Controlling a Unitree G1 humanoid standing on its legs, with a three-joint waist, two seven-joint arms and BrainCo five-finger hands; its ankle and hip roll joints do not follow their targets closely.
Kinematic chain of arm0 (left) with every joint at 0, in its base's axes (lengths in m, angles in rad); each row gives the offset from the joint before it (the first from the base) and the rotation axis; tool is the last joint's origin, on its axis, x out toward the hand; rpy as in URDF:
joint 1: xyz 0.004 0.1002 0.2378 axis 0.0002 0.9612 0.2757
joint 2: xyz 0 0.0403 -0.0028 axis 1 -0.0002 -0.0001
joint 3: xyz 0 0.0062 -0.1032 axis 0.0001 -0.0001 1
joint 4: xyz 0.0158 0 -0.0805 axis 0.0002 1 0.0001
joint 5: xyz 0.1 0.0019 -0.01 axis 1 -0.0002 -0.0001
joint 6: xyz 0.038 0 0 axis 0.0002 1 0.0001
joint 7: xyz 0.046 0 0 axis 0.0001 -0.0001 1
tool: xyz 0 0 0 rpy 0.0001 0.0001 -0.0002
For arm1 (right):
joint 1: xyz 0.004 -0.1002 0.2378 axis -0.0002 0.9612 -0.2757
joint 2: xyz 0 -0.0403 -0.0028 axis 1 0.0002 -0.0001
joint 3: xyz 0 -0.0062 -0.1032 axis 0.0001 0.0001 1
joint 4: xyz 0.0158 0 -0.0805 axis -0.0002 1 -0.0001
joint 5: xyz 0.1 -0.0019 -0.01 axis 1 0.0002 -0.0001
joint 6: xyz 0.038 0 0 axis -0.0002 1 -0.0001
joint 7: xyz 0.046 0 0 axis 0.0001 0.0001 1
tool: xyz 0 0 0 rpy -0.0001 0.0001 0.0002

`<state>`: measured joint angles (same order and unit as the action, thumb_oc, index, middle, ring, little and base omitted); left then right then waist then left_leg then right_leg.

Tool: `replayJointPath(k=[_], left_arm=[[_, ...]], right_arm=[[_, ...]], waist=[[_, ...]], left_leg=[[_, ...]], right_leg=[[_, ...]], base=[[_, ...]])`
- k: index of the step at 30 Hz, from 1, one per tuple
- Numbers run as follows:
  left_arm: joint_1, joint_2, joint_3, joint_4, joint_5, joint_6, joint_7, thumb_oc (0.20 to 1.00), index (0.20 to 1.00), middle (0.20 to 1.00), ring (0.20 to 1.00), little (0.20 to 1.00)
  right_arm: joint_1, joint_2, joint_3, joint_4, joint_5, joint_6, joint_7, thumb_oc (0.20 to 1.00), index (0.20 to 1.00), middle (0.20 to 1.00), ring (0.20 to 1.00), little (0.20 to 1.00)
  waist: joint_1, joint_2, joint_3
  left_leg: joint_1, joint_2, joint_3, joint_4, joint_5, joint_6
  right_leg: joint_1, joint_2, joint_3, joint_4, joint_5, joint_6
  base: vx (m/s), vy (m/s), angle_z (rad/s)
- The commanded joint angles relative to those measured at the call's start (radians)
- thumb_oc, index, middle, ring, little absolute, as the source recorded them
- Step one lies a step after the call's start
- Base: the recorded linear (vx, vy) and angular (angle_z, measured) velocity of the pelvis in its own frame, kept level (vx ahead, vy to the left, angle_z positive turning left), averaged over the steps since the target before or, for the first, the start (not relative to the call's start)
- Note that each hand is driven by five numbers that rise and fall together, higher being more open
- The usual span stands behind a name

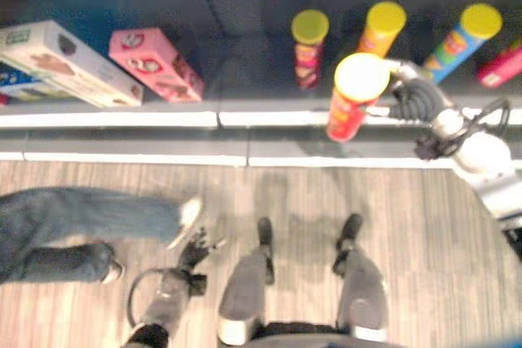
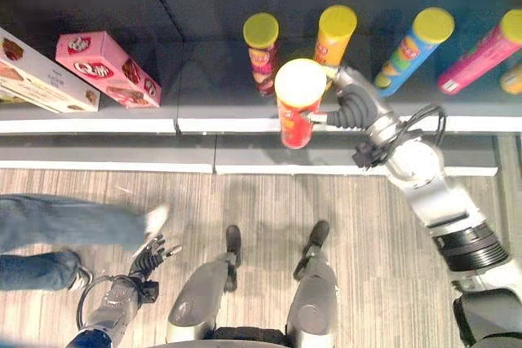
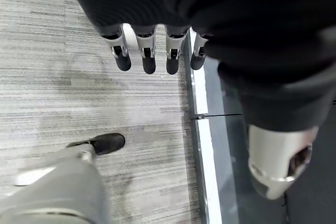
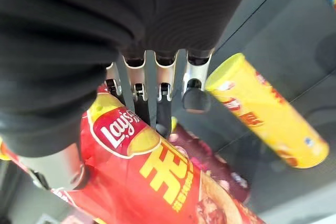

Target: Put the goods on the table back onto the shelves and tidy them up.

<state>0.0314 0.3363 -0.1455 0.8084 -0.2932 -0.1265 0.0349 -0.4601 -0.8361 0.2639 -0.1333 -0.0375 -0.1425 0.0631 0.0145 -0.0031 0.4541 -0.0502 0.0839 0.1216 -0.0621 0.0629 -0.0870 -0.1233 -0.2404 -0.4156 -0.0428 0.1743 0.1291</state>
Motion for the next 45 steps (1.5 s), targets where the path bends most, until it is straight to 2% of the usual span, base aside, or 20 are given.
replayJointPath(k=[1,9,15,19,20,22,25,27,28,29,31,32,33,34,35,36,37,39,44,45], left_arm=[[0.007,0.029,-0.024,0.024,0.05,-0.013,0.001,1.0,1.0,1.0,1.0,1.0],[0.033,0.027,-0.002,0.001,0.042,-0.007,0.011,1.0,1.0,1.0,1.0,1.0],[0.039,0.021,0.005,-0.02,0.001,-0.007,0.019,1.0,1.0,1.0,1.0,1.0],[0.042,0.043,0.015,0.0,0.009,0.0,0.027,1.0,1.0,1.0,1.0,1.0],[0.042,0.042,0.015,0.0,0.009,0.001,0.028,1.0,1.0,1.0,1.0,1.0],[0.037,0.046,0.001,-0.036,0.007,-0.001,0.03,1.0,1.0,1.0,1.0,1.0],[0.046,0.044,-0.016,-0.081,0.02,0.001,0.015,1.0,1.0,1.0,1.0,1.0],[0.034,0.077,-0.04,-0.16,0.016,-0.013,-0.003,1.0,1.0,1.0,1.0,1.0],[0.033,0.078,-0.04,-0.16,0.015,-0.012,-0.003,1.0,1.0,1.0,1.0,1.0],[0.043,0.102,-0.022,-0.185,-0.005,-0.019,0.004,1.0,1.0,1.0,1.0,1.0],[0.052,0.108,-0.004,-0.179,-0.019,-0.019,0.011,1.0,1.0,1.0,1.0,1.0],[0.06,0.109,0.013,-0.161,-0.031,-0.02,0.017,1.0,1.0,1.0,1.0,1.0],[0.069,0.113,0.036,-0.126,-0.045,-0.021,0.026,1.0,1.0,1.0,1.0,1.0],[0.069,0.113,0.036,-0.125,-0.045,-0.021,0.026,1.0,1.0,1.0,1.0,1.0],[0.091,0.102,0.058,-0.098,-0.064,-0.017,0.032,1.0,1.0,1.0,1.0,1.0],[0.091,0.102,0.058,-0.098,-0.064,-0.017,0.032,1.0,1.0,1.0,1.0,1.0],[0.105,0.089,0.076,-0.08,-0.067,-0.016,0.037,1.0,1.0,1.0,1.0,1.0],[0.096,0.076,0.077,-0.071,-0.079,-0.022,0.043,1.0,1.0,1.0,1.0,1.0],[0.102,0.042,0.087,-0.076,-0.106,-0.028,0.047,1.0,1.0,1.0,1.0,1.0],[0.093,0.036,0.076,-0.094,-0.124,-0.033,0.051,1.0,1.0,1.0,1.0,1.0]], right_arm=[[-0.011,-0.024,0.004,-0.066,0.028,-0.059,0.008,0.2,0.2,0.2,0.2,0.2],[0.02,0.034,0.012,-0.112,0.041,-0.045,0.042,0.2,0.2,0.2,0.2,0.2],[0.016,0.033,-0.001,-0.147,0.062,-0.058,0.04,0.2,0.2,0.2,0.2,0.2],[0.026,0.035,0.003,-0.15,0.058,-0.047,0.047,0.2,0.2,0.2,0.2,0.2],[0.026,0.035,0.004,-0.15,0.059,-0.047,0.047,0.2,0.2,0.2,0.2,0.2],[0.037,0.016,-0.009,-0.154,0.073,-0.043,0.048,0.2,0.2,0.2,0.2,0.2],[0.065,-0.01,-0.042,-0.172,0.046,-0.034,0.062,0.2,0.2,0.2,0.2,0.2],[0.08,-0.005,-0.068,-0.183,0.026,-0.024,0.05,0.2,0.2,0.2,0.2,0.2],[0.079,-0.004,-0.069,-0.183,0.025,-0.023,0.05,0.2,0.2,0.2,0.2,0.2],[0.02,0.002,-0.035,-0.167,0.0,-0.024,0.022,0.2,0.2,0.2,0.2,0.2],[-0.014,-0.002,-0.02,-0.164,-0.015,-0.024,0.012,0.2,0.2,0.2,0.2,0.2],[-0.038,-0.005,-0.01,-0.162,-0.018,-0.025,0.009,0.2,0.2,0.2,0.2,0.2],[-0.127,-0.022,0.022,-0.135,-0.023,-0.03,-0.005,0.2,0.2,0.2,0.2,0.2],[-0.129,-0.022,0.023,-0.135,-0.023,-0.03,-0.005,0.2,0.2,0.2,0.2,0.2],[-0.176,-0.035,0.042,-0.124,-0.023,-0.034,-0.019,0.2,0.2,0.2,0.2,0.2],[-0.176,-0.035,0.042,-0.124,-0.023,-0.034,-0.019,0.2,0.2,0.2,0.2,0.2],[-0.225,-0.049,0.056,-0.122,-0.023,-0.037,-0.029,0.2,0.2,0.2,0.2,0.2],[-0.245,-0.05,0.057,-0.123,-0.013,-0.041,-0.04,0.2,0.2,0.2,0.2,0.2],[-0.257,-0.054,0.052,-0.126,-0.011,-0.043,-0.059,0.2,0.2,0.2,0.2,0.2],[-0.278,-0.068,0.044,-0.118,-0.029,-0.043,-0.081,0.2,0.2,0.2,0.2,0.2]], waist=[[0.007,-0.035,-0.162],[0.014,-0.048,-0.203],[0.013,-0.038,-0.138],[0.009,-0.057,-0.13],[0.009,-0.055,-0.127],[-0.006,-0.032,-0.135],[-0.015,-0.016,-0.159],[-0.024,-0.023,-0.134],[-0.023,-0.028,-0.133],[0.008,-0.02,-0.099],[0.013,-0.024,-0.087],[0.013,-0.025,-0.067],[0.034,-0.023,-0.034],[0.033,-0.024,-0.035],[0.058,-0.025,-0.025],[0.058,-0.025,-0.025],[0.072,-0.03,-0.021],[0.055,-0.02,-0.008],[0.068,-0.02,-0.01],[0.078,-0.022,0.001]], left_leg=[[-0.035,0.104,0.017,-0.025,0.036,-0.108],[0.053,0.12,0.023,-0.018,0.013,-0.092],[-0.043,0.124,-0.023,0.183,-0.053,-0.076],[-0.02,0.283,-0.098,0.147,-0.01,-0.119],[-0.015,0.286,-0.098,0.145,-0.011,-0.122],[0.003,0.376,-0.14,0.114,0.054,-0.175],[0.014,0.331,-0.132,0.066,0.003,-0.175],[-0.004,0.243,-0.102,0.088,-0.063,-0.155],[-0.005,0.237,-0.1,0.091,-0.063,-0.152],[0.009,0.18,-0.069,0.077,-0.075,-0.117],[0.014,0.15,-0.053,0.052,-0.066,-0.1],[0.018,0.135,-0.045,0.025,-0.058,-0.085],[-0.003,0.097,-0.032,0.001,-0.028,-0.058],[-0.004,0.097,-0.032,0.001,-0.027,-0.058],[-0.018,0.061,-0.025,-0.013,-0.023,-0.035],[-0.018,0.061,-0.025,-0.013,-0.023,-0.035],[-0.032,0.042,-0.01,-0.01,-0.025,-0.03],[-0.062,0.035,-0.008,-0.004,-0.016,-0.03],[-0.121,0.043,-0.006,0.047,-0.018,-0.045],[-0.173,0.063,-0.037,0.135,-0.035,-0.067]], right_leg=[[-0.021,-0.071,-0.004,0.009,0.062,0.119],[0.036,-0.045,0.038,0.058,-0.007,0.1],[-0.006,-0.072,0.06,0.197,-0.068,0.082],[-0.003,-0.129,0.091,0.214,-0.056,0.121],[0.0,-0.126,0.09,0.218,-0.06,0.121],[-0.043,-0.206,0.141,0.241,-0.043,0.133],[-0.042,-0.257,0.155,0.232,0.008,0.133],[-0.059,-0.331,0.188,0.195,0.175,0.133],[-0.061,-0.337,0.191,0.192,0.179,0.133],[-0.106,-0.382,0.129,0.194,0.199,0.133],[-0.125,-0.381,0.101,0.213,0.17,0.133],[-0.146,-0.329,0.104,0.249,0.127,0.133],[-0.183,-0.23,0.073,0.274,0.067,0.123],[-0.183,-0.23,0.072,0.273,0.068,0.123],[-0.217,-0.137,0.012,0.29,0.018,0.093],[-0.217,-0.137,0.012,0.29,0.018,0.093],[-0.21,-0.087,-0.028,0.233,0.01,0.075],[-0.204,-0.035,0.072,0.146,0.007,0.065],[-0.188,-0.034,0.068,0.084,0.028,0.066],[-0.162,-0.017,0.047,0.063,0.01,0.059]], base=[[0.07,-0.029,-0.09],[0.11,-0.022,0.0],[-0.06,0.014,0.05],[0.08,0.221,0.17],[0.0,0.369,0.01],[0.05,0.646,-0.08],[0.08,0.462,-0.07],[0.0,0.383,-0.04],[-0.09,0.423,0.03],[-0.1,0.464,0.1],[-0.08,0.391,-0.23],[-0.16,0.398,-0.54],[-0.15,0.396,-0.7],[-0.16,0.44,-0.17],[-0.03,0.197,-0.32],[-0.04,0.261,-0.49],[-0.02,0.065,-0.46],[-0.04,0.04,-0.04],[-0.03,-0.077,0.07],[-0.03,-0.163,0.24]])
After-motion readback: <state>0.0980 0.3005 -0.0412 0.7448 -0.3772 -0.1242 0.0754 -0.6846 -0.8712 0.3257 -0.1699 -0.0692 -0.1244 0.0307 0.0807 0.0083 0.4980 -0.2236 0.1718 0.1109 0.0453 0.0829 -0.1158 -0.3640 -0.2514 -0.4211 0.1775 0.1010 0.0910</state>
